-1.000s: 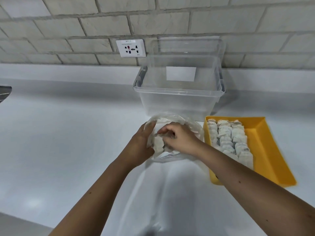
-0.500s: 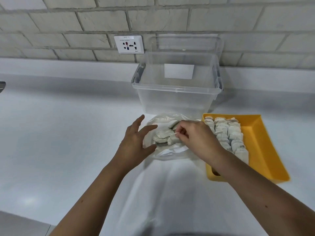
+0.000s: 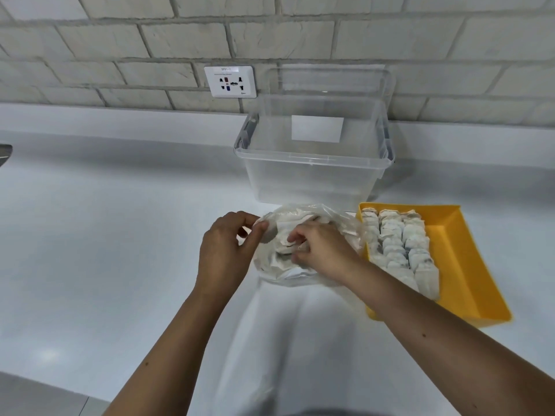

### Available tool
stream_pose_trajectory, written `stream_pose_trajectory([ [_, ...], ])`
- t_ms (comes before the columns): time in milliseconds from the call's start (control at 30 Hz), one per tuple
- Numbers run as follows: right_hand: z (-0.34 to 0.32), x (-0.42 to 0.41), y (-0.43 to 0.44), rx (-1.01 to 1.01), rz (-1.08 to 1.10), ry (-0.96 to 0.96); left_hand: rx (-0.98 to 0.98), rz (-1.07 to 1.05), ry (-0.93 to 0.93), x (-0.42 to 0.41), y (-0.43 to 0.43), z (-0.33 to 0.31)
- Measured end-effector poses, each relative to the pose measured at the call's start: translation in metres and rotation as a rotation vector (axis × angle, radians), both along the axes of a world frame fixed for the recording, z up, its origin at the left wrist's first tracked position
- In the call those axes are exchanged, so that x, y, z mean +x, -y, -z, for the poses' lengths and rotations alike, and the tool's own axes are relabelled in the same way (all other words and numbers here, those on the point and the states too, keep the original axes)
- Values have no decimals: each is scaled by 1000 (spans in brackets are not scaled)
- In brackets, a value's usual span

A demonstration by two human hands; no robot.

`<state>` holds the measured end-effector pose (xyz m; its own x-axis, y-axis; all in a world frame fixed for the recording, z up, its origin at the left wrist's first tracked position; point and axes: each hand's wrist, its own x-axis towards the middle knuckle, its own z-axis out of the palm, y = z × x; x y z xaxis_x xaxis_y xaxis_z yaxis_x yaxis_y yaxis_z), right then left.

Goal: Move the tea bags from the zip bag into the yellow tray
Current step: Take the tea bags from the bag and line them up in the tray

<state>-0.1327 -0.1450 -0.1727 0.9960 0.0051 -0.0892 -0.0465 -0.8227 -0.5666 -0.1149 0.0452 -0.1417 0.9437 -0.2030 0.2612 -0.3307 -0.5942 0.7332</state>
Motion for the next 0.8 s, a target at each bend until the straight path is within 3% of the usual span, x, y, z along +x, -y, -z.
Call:
stream_pose_trajectory([
  [67,9,4,-4,-112,-6,-44,-122,-41,-162,-3,0,-3],
  [167,2,3,-2,-84,-12,51,-221,-80,-277,-3,-3,-3],
  [233,-13,-4,6,57,-27,92,-274,-81,-328,-1,-6,-3],
  [333,-41,-19,18,383,-78,-40,-310,-79,-342,-2,-8,-10],
  [500,-60,-26,21,631,-146,-130,-295,22,-422,-14,4,-19],
  [700,-58,-16,8,725,29,18,-553,7,-616,-24,21,-30],
  [800,-57,-12,5,718,64,35,-515,23,-579,-24,21,-28],
])
